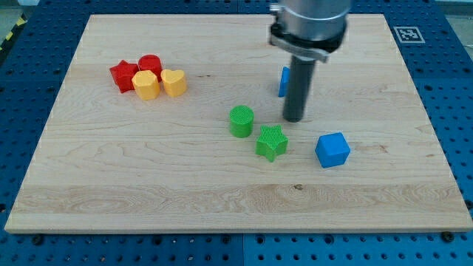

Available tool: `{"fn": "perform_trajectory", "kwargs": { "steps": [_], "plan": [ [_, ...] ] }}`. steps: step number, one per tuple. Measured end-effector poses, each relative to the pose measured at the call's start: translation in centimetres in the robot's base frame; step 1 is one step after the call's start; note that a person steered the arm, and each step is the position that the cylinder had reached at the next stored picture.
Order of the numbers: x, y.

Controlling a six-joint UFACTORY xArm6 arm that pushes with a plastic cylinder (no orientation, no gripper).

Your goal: Adjust the green and blue blocks diagonal to each other

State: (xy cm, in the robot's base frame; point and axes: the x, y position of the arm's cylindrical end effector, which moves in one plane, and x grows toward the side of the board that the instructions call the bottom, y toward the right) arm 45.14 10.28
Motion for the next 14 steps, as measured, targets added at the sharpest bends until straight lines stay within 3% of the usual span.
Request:
{"fn": "perform_trajectory", "kwargs": {
  "steps": [2,4,5,11,14],
  "plan": [
    [2.0,8.4],
    [11.0,7.4],
    [11.1,3.0],
    [10.0,2.7],
    [3.9,4.9]
  ]
}}
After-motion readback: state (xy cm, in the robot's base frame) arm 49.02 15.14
